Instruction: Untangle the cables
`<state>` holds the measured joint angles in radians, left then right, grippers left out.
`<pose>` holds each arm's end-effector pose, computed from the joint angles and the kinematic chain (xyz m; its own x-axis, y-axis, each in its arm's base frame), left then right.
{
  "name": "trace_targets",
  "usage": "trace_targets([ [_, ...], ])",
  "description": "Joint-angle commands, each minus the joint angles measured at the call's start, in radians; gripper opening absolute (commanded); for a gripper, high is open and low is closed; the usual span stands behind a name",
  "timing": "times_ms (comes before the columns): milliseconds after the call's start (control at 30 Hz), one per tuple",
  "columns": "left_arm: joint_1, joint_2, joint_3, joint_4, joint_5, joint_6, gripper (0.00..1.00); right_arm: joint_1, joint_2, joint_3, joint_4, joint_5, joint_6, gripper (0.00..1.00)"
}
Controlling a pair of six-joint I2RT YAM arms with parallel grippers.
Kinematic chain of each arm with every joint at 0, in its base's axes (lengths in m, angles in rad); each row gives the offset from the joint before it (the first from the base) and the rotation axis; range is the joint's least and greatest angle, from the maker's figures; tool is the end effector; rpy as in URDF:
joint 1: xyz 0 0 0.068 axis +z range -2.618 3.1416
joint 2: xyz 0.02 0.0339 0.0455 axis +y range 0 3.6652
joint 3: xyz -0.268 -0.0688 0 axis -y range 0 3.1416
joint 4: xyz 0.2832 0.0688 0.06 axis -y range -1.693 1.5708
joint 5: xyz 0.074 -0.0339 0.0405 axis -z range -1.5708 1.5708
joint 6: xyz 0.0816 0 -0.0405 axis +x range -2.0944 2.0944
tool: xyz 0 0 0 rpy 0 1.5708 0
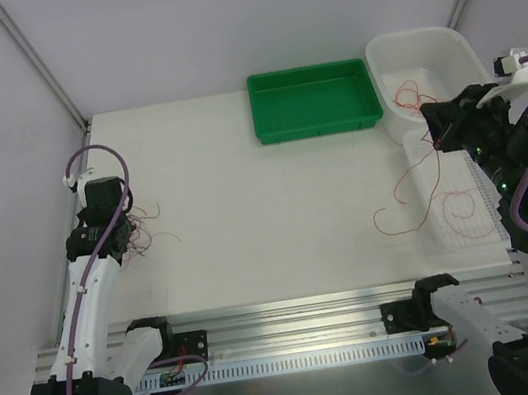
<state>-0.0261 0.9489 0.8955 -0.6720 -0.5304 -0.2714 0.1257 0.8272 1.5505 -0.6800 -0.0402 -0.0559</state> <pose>0.2589 0.0345 0.2803 -0.5435 -0.2171 -0.8108 -0.5206 0.8449 0.1227 0.1648 0.0241 0.5499 0.0521 -0.0497 -0.9974 -0.1624 0.9850 -0.0576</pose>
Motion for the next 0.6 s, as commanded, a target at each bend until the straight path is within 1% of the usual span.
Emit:
trace_targets([
  [0, 0.006, -0.006, 0.089, -0.006, 0.102, 0.024, 0.0, -0.008, 0.05, 0.0, 0.045, -0.188, 0.051, 0.01],
  [33, 0.006, 0.001, 0.108, -0.003, 0.225, 0.034, 0.0, -0.005, 0.053, -0.039, 0.063, -0.222, 0.082, 0.01],
  [100, 0.005, 0.005, 0.117, 0.009, 0.359, 0.046, 0.0, -0.005, 0.065, -0.079, 0.097, -0.301, 0.1, 0.01],
  [133, 0.005, 0.011, 0.12, 0.014, 0.479, 0.047, 0.0, -0.005, 0.066, -0.111, 0.111, -0.322, 0.117, 0.01],
  [167, 0.003, 0.013, 0.118, 0.028, 0.556, 0.046, 0.0, -0.003, 0.067, -0.128, 0.122, -0.358, 0.122, 0.01],
  [233, -0.006, 0.019, 0.111, 0.04, 0.67, 0.035, 0.0, 0.0, 0.079, -0.154, 0.135, -0.378, 0.126, 0.01],
  [267, -0.011, 0.019, 0.105, 0.048, 0.76, 0.032, 0.0, 0.005, 0.085, -0.164, 0.137, -0.383, 0.126, 0.01],
  [367, -0.034, 0.034, 0.057, 0.097, 0.868, 0.018, 0.0, 0.035, 0.104, -0.216, 0.132, -0.388, 0.111, 0.01],
  [467, -0.052, 0.065, 0.027, 0.104, 0.886, 0.029, 0.01, 0.06, 0.112, -0.292, 0.135, -0.372, 0.105, 0.01],
  [500, -0.061, 0.077, 0.017, 0.106, 0.894, 0.034, 0.02, 0.069, 0.113, -0.356, 0.137, -0.36, 0.1, 0.01],
  [567, -0.067, 0.111, -0.015, 0.106, 0.902, 0.041, 0.02, 0.101, 0.118, -0.423, 0.142, -0.328, 0.091, 0.01],
])
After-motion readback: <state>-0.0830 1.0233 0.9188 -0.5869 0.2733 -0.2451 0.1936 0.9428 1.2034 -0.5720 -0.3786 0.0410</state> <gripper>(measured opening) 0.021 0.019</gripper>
